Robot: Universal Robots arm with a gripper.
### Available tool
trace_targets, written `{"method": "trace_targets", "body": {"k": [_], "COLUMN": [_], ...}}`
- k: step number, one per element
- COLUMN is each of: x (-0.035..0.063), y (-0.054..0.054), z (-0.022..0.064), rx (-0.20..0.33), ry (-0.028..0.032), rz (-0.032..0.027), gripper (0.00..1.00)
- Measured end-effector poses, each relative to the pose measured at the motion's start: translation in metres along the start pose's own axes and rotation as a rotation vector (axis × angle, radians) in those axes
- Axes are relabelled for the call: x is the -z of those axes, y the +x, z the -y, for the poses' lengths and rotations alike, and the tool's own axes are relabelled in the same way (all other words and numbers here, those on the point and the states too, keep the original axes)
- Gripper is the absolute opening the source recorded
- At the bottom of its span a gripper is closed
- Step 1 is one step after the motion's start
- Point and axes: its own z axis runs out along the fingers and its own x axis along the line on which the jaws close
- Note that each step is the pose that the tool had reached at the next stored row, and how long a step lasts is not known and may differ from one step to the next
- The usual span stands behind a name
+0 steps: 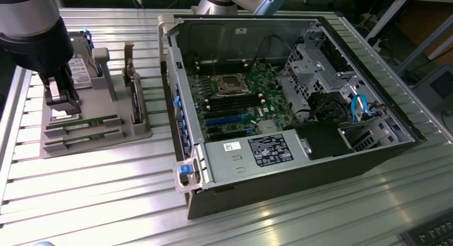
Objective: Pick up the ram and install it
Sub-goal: 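Pick up the ram and move it above insertion slot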
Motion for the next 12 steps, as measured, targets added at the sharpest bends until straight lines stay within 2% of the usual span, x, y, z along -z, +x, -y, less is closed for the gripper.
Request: {"method": "trace_targets", "body": {"k": [3, 6, 12], "x": [-0.0071, -0.0093, -0.0103], "y": [0.0013, 0.0015, 0.0042], "z": [-0.0003, -0.0003, -0.0006], "rx": [-0.017, -0.064, -0.067], "ry": [0.0004, 0.0013, 0.0016], "rz": [0.0003, 0.0012, 0.0014], "gripper": [0.37, 0.37, 0.37]}}
